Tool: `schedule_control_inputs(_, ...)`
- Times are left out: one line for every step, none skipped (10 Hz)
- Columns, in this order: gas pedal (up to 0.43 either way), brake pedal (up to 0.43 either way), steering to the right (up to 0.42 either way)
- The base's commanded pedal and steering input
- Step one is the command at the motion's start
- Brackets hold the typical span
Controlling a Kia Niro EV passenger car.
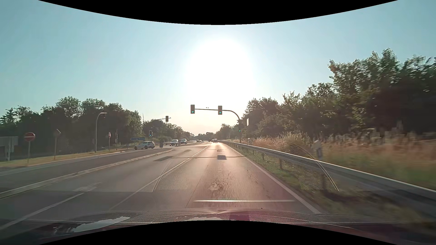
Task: Follow the waypoints while adhering to traffic rules and regulations
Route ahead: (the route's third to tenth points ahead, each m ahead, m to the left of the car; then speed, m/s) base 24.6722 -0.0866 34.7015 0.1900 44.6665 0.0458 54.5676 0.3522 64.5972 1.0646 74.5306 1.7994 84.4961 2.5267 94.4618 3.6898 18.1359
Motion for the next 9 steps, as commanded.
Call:
schedule_control_inputs(0.0,0.0,-0.009)
schedule_control_inputs(0.0,0.0,-0.008)
schedule_control_inputs(0.0,0.0,-0.008)
schedule_control_inputs(0.0,0.0,-0.008)
schedule_control_inputs(0.0,0.0,-0.008)
schedule_control_inputs(0.0,0.0,-0.008)
schedule_control_inputs(0.0,0.0,-0.008)
schedule_control_inputs(0.0,0.0,-0.008)
schedule_control_inputs(0.0,0.0,-0.008)
